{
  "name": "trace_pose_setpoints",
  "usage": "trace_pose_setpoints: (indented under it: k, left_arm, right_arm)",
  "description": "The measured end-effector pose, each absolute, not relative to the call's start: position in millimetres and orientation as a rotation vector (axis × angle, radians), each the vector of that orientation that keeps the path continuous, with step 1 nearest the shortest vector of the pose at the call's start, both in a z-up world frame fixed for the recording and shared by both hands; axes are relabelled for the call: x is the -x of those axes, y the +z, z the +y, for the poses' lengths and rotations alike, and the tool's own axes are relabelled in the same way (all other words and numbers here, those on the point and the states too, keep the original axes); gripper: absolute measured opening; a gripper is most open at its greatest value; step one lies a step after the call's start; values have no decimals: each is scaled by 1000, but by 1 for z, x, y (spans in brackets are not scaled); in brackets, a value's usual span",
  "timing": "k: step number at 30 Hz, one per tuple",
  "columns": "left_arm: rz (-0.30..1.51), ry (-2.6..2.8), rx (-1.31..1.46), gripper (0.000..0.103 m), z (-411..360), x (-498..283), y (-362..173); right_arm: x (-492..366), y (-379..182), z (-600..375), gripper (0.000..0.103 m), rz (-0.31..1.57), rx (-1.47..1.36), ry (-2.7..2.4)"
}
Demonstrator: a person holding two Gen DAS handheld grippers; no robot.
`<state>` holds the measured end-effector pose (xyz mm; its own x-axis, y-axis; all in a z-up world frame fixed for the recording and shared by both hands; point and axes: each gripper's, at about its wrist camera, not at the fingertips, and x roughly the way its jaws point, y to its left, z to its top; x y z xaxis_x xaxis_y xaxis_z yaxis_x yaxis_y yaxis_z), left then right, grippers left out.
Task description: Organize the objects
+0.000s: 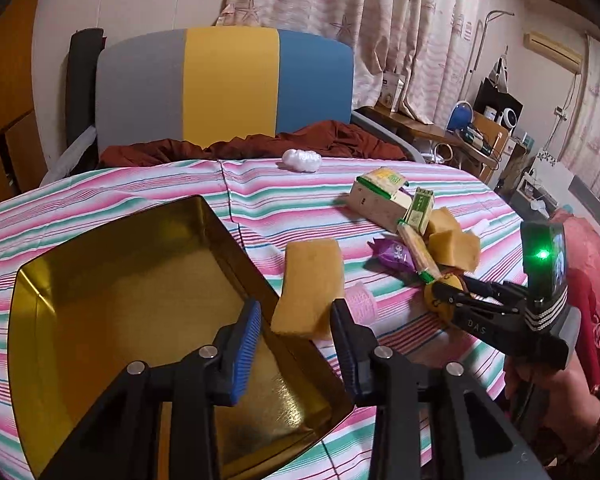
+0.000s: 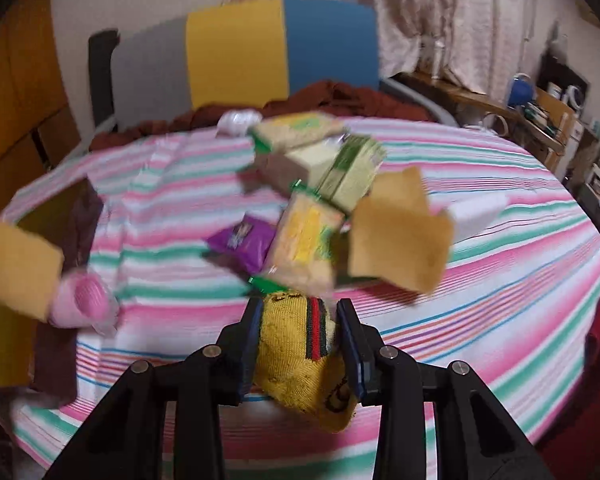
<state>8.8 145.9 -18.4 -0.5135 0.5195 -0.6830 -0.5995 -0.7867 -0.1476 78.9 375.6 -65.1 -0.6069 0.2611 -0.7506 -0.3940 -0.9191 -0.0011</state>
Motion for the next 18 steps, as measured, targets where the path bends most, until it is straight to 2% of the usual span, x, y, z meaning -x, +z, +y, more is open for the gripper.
trace_pose_setpoints:
  k: [4, 7, 8, 11, 13, 14, 15, 18]
  left_arm:
    - [139, 2269, 979, 37, 148, -9, -19]
    - [129, 2251, 998, 40, 154, -2, -19]
    - [132, 2241, 1016, 40, 157, 2, -21]
    - [132, 2220, 1061, 40, 162, 11, -28]
    - [120, 2212, 1083, 40, 163, 15, -32]
    - [109, 2203, 1086, 40, 163, 17, -33]
    - [106, 2200, 1083, 38, 163, 17, -33]
    - [125, 2186, 1062, 34, 165, 17, -33]
  right_arm:
    - [-80, -47, 367, 47, 191, 1050, 2608]
    - [-84, -22, 351, 76, 163, 924, 2721]
    - [-83, -17, 345, 81, 159, 912, 2767]
    - [-68, -17, 323, 78, 113, 1007, 2866]
    - [-54, -30, 314, 67, 128, 1123, 2891]
    - [-49, -36, 311, 57, 146, 1174, 2893]
    - [-42, -44, 311, 53, 195, 1235, 2902]
    - [-38, -58, 311, 53, 335, 1287, 2966]
